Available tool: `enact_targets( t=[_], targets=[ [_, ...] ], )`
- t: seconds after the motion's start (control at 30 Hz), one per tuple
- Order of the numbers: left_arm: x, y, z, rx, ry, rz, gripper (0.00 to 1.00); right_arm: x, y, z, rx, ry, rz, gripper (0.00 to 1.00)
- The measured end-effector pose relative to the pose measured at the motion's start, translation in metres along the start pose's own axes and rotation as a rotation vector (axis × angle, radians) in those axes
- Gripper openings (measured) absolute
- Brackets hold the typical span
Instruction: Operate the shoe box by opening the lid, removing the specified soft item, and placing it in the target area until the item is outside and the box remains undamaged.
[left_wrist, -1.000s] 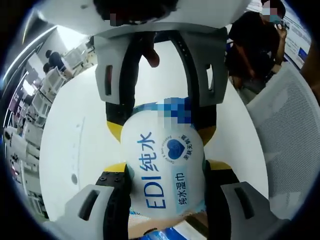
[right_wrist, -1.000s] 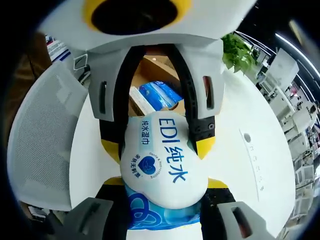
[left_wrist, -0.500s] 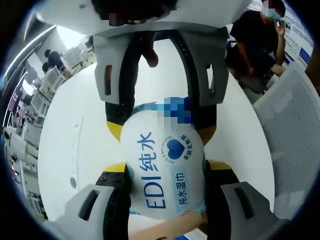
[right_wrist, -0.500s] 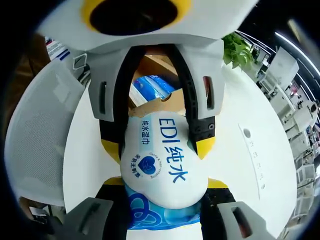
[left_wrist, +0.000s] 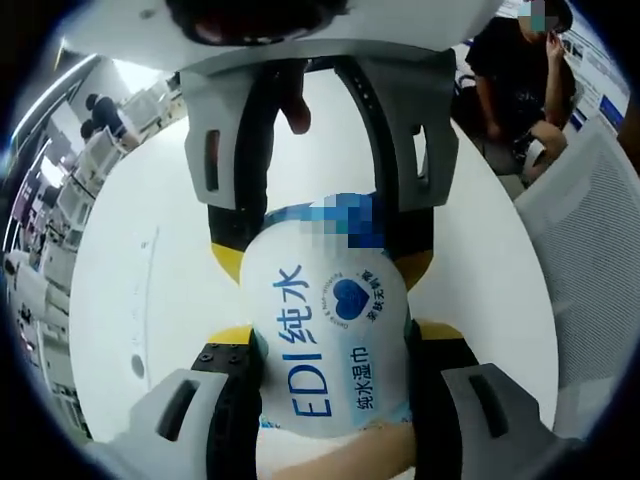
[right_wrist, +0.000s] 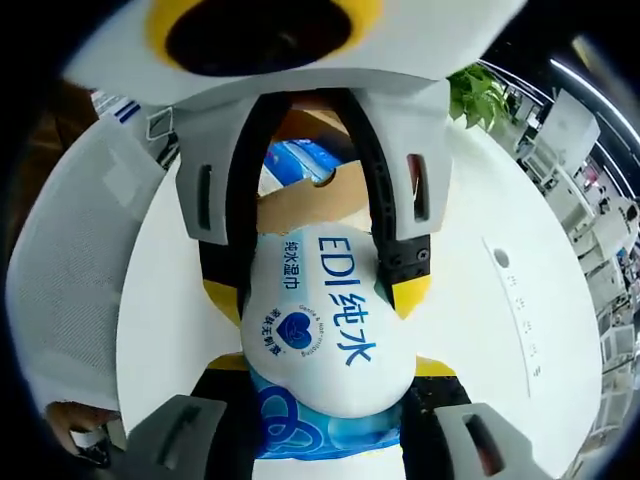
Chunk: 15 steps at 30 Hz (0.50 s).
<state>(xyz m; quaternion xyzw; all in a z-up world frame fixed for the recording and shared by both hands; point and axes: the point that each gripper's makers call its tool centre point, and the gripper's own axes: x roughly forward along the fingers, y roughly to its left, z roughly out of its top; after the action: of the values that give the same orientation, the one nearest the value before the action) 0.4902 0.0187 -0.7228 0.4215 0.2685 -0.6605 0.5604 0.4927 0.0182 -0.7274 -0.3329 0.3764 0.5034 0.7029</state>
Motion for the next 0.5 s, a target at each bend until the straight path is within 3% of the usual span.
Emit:
enact_targets(
  t=[0.5],
  targets=[
    [0.018, 0.005, -0.008, -0.012, 0.007, -0.015, 0.59, 0.015, -0.005, -0.011, 0.008, -0.005, 0.019, 0.53]
  ],
)
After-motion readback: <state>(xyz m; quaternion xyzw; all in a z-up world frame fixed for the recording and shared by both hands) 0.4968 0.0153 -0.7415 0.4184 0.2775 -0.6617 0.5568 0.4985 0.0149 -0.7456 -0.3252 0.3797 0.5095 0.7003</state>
